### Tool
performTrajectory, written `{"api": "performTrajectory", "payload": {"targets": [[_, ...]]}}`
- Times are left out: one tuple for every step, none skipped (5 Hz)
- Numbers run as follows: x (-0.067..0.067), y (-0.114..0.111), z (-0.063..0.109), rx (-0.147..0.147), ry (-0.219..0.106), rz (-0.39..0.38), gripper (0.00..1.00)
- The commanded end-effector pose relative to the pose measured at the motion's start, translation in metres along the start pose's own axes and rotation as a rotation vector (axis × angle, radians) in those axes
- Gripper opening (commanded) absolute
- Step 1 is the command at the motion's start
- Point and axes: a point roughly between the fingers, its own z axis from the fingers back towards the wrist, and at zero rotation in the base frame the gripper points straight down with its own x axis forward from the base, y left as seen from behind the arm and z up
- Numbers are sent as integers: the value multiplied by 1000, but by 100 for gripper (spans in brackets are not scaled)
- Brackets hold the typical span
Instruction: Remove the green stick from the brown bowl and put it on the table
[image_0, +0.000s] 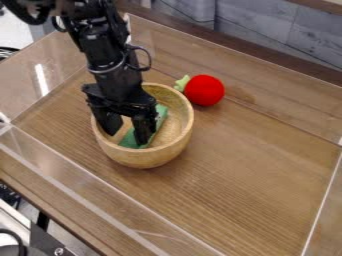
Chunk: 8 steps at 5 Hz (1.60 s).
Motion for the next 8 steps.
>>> {"api": "performTrajectory", "payload": {"targets": [[2,-3,-6,-1,-21,-49,100],[9,-16,-3,-4,-31,-16,100],[15,-25,1,-1,-36,8,100],[16,-23,-1,-5,-36,-10,0],[17,-22,-1,-9,-39,-28,0],[25,-18,-4,-6,-49,16,0],[32,-14,-9,-3,-58,58,100],[31,-7,-18,-10,-54,16,0]]}}
